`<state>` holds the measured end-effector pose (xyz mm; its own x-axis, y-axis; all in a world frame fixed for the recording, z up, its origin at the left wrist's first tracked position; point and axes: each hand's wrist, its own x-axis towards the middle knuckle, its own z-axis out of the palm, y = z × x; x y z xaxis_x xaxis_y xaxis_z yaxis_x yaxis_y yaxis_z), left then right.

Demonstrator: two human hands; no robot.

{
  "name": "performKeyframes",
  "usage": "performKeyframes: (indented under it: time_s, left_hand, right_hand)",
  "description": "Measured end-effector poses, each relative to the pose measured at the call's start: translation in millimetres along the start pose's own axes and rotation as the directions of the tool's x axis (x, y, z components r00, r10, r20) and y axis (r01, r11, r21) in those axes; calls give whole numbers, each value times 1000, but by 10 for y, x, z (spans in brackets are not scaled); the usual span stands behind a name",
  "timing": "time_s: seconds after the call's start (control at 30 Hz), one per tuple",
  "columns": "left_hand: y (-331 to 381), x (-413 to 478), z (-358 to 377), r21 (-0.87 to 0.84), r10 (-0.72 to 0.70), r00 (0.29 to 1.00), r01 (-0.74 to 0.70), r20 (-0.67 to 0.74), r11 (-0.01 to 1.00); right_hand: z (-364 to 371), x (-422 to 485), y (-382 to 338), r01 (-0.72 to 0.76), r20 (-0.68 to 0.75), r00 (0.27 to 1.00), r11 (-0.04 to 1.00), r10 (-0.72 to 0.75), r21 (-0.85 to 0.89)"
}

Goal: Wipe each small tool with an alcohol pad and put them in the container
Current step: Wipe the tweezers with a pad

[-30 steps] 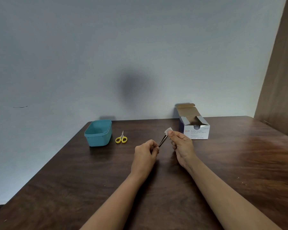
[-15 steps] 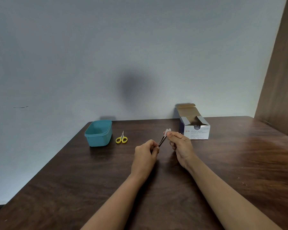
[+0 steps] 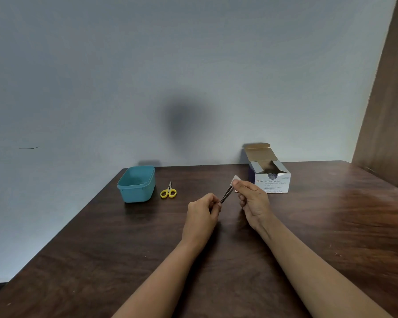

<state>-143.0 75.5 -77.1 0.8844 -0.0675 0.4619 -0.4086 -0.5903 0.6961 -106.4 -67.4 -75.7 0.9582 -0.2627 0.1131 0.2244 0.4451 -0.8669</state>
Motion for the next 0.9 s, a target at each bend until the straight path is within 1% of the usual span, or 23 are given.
performKeyframes:
  time_s: [0.23,0.57,0.77,0.9]
  left_hand:
    - [2,-7,-12,15,6,1000,-6,10,1000]
    - [8,-4,-24,5,-2,1000,2,11,1000]
    - [22,-6,-17,-9,19,1000,-19,20,1000]
    - [20,-8,-3,-11,26,999,-26,24,1000]
  right_hand:
    - [-10,8,-30,-28,19,999,999,29,-20]
    - [-24,6,-15,-11,64,998,1000,13,-24]
    - [3,-20,-38,-9,59,998,999,12,-47]
    - [0,-17,-44,-28,19,999,1000,28,-8]
